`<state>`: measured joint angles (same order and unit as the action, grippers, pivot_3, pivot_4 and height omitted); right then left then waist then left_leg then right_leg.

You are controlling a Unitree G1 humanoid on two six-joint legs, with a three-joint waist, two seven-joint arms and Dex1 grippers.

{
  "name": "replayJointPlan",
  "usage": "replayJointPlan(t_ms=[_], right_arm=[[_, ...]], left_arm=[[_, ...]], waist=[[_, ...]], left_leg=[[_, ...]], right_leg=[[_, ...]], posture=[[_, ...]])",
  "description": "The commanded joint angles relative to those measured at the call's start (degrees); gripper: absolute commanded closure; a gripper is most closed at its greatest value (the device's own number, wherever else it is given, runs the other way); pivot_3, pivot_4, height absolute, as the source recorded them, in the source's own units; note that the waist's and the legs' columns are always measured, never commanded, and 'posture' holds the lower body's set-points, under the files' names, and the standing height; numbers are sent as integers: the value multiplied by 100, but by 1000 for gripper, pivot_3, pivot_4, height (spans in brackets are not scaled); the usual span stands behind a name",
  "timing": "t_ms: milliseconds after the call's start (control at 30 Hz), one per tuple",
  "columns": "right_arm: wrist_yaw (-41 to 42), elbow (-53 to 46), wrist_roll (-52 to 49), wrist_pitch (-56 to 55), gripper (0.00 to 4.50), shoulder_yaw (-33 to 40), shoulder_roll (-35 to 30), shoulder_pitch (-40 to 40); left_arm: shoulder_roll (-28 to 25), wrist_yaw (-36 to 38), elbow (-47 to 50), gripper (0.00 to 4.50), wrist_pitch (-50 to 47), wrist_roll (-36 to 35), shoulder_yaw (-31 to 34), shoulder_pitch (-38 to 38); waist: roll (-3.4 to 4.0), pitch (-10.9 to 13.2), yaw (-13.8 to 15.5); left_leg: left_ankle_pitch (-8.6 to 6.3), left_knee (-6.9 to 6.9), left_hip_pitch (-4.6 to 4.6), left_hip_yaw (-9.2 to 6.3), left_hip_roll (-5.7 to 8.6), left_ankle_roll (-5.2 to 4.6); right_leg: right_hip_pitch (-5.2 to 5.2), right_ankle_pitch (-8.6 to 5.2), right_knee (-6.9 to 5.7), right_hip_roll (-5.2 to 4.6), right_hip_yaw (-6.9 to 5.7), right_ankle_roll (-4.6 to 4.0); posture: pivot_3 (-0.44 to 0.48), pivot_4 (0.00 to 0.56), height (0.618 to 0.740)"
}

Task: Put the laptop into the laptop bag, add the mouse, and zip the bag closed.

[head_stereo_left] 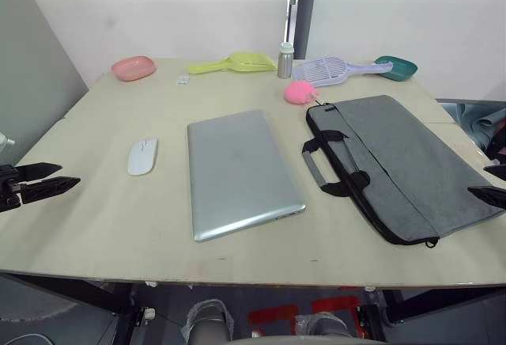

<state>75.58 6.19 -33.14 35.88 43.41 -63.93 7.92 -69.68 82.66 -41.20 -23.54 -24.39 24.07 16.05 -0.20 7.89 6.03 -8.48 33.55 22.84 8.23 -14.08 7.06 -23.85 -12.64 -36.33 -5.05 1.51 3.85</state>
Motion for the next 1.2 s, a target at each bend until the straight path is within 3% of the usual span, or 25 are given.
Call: replayJointPlan(t_ms=[33,700,900,1033,1200], right_arm=[[19,-60,-35,-119,0,70,-16,-70],[-177,-238,-127,-27,0,-377,-7,-434],[-656,-960,-656,507,0,-532,270,-869],[-1068,-1517,-887,780,0,-934,507,-1199],[-1649,-2032,-940,874,1449,-1955,969,-2119]], left_arm=[[-16,-29,167,48,36,-58,152,-54],[493,-490,1679,48,-468,-499,466,-644],[1003,-1120,2179,48,-927,-994,609,-191],[1456,-1450,2830,48,-1295,-1221,433,-319],[2013,-2269,3059,0,-2298,-1517,237,-82]], waist=[[0,0,0],[0,0,-1],[1,0,-5],[2,-2,-14],[7,-3,-39]], left_leg=[[0,0,0,0,0,0],[1,3,1,-1,0,-2],[3,15,-1,-3,0,-4],[2,28,-1,-3,0,-3],[4,36,-3,-5,0,-3]], right_leg=[[0,0,0,0,0,0],[1,0,-2,1,-2,0],[-1,0,-21,1,0,0],[0,0,-34,1,4,0],[-4,0,-55,3,6,0]], posture=[[0,150,740],[0,150,740],[0,150,740],[0,150,740],[0,150,740]])
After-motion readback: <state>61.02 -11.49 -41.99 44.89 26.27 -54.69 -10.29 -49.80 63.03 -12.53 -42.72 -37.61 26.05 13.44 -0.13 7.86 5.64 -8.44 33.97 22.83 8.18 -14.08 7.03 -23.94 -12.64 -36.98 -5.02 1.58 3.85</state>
